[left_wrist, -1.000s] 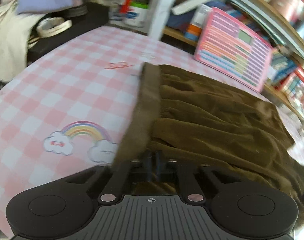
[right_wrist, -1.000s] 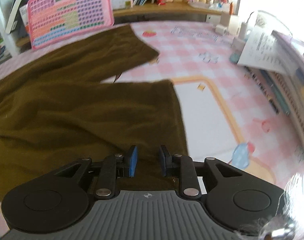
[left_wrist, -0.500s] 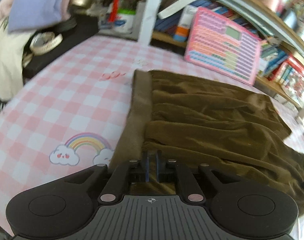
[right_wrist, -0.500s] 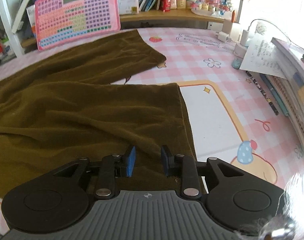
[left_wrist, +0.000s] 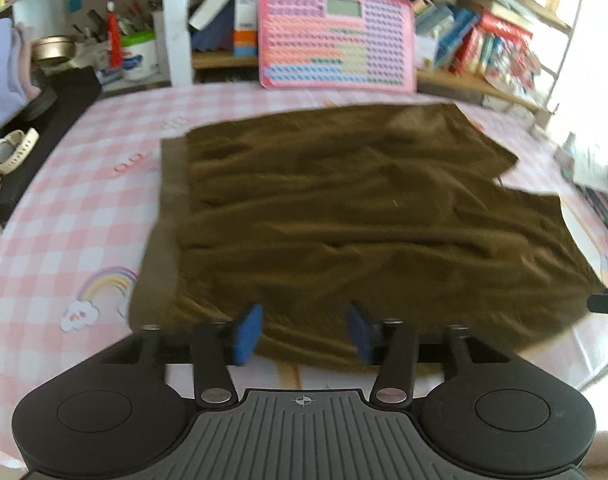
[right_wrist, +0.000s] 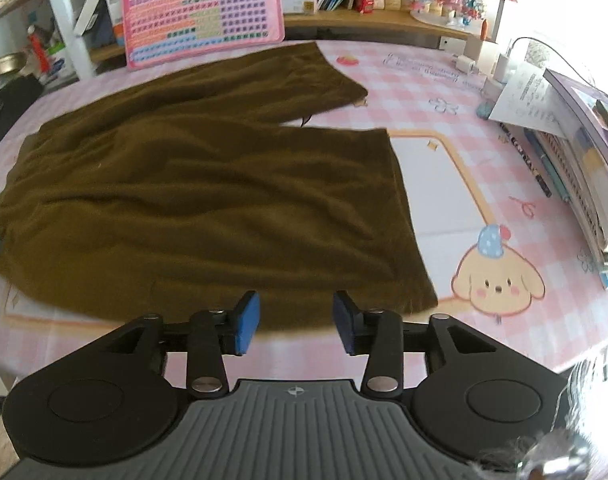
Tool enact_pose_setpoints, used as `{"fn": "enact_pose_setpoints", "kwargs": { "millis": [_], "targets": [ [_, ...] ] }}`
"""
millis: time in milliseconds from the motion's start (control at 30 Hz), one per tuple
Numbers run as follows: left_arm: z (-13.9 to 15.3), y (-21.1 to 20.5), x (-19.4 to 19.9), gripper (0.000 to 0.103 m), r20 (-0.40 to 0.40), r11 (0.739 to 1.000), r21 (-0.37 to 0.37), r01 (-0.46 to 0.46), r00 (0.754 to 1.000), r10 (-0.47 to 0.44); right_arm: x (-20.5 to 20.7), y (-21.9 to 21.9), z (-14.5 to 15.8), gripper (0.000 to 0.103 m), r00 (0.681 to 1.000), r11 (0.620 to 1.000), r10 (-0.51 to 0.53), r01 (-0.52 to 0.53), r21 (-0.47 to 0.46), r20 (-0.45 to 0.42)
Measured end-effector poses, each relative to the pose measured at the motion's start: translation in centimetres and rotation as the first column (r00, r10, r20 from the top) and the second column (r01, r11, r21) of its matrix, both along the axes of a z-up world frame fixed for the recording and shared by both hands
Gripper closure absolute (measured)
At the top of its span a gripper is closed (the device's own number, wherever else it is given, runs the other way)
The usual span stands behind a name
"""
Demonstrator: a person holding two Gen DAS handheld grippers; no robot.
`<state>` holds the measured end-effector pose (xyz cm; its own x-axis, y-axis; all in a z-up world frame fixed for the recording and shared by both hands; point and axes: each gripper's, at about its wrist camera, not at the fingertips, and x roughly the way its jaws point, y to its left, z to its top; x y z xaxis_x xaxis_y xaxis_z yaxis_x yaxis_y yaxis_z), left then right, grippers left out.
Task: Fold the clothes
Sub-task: 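Open both grippers and release the flattened trousers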
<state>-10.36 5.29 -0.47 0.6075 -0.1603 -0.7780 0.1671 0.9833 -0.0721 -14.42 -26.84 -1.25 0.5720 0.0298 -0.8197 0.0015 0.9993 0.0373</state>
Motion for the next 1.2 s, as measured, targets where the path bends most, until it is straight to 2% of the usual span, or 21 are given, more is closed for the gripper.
{"fn": "enact_pose_setpoints", "kwargs": {
  "millis": [100,167,300,433,567,733,1000,1200],
  "targets": [
    [-0.3,-1.0,-0.4,0.033,-0.022,0.999,0.029,0.027,0.999,-0.026,-0.5,0.1,0.1,0.053,1.000,1.000,-0.004,0.004,-0.013,-0.010],
    [-0.2,-1.3,-0.4,0.026,-0.027,0.998,0.047,0.035,0.999,-0.034,-0.8,-0.1,0.1,0.044,1.000,1.000,-0.013,0.013,-0.016,-0.028],
    [0.5,-1.1,-0.1,0.017,-0.026,0.997,0.065,0.041,0.999,-0.039,-1.1,-0.7,-0.2,0.037,0.997,0.999,-0.044,0.043,-0.018,-0.061],
    [1.0,-0.6,0.5,0.014,-0.026,0.997,0.073,0.035,0.999,-0.033,-1.4,-1.1,-0.1,0.025,0.995,0.997,-0.071,0.069,-0.026,-0.071],
    [1.1,-0.2,0.8,0.014,-0.040,0.996,0.084,0.021,0.999,-0.018,-1.3,-1.3,0.0,0.017,0.994,0.996,-0.083,0.081,-0.032,-0.071],
    [1.4,0.5,1.2,0.014,-0.035,0.997,0.075,0.004,0.999,-0.001,-0.8,-1.8,1.0,0.015,0.997,0.997,-0.067,0.066,-0.026,-0.039],
    [3.9,2.7,3.8,0.014,0.062,0.999,0.043,-0.012,0.998,0.009,3.4,-2.9,4.1,0.014,0.995,0.994,0.081,-0.076,-0.081,0.057],
    [5.7,4.1,7.4,0.014,0.119,0.998,0.064,0.015,0.993,-0.023,10.5,-4.2,7.2,0.012,0.948,0.952,0.293,-0.277,-0.128,0.125]
  ]
}}
